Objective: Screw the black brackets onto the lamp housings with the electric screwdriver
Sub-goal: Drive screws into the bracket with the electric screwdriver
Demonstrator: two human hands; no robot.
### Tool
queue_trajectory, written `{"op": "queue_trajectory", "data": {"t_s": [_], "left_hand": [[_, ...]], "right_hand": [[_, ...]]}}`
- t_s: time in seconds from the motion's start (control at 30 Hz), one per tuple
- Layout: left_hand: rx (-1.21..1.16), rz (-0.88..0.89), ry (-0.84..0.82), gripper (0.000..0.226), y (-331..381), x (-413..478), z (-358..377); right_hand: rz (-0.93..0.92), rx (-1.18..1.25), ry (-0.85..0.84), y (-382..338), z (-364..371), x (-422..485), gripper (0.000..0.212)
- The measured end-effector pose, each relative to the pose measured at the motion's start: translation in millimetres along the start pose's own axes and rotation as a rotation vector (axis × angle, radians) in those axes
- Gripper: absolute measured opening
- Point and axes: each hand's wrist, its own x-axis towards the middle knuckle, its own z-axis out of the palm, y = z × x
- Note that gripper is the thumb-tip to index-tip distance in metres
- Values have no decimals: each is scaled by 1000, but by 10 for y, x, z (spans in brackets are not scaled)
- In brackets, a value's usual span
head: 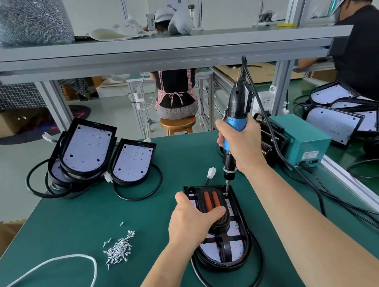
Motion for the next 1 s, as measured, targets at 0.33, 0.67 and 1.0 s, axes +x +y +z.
{"op": "queue_trajectory", "data": {"t_s": [0.33, 0.67, 1.0], "left_hand": [[-18, 1, -1, 69, -4, -12, -5], [-24, 6, 4, 69, 15, -29, -10], [-42, -5, -17, 69, 31, -54, -22]], "right_hand": [[-2, 48, 14, 21, 4, -62, 30], [-57, 2, -29, 34, -6, -129, 16], [-68, 54, -160, 20, -73, -177, 12]]}}
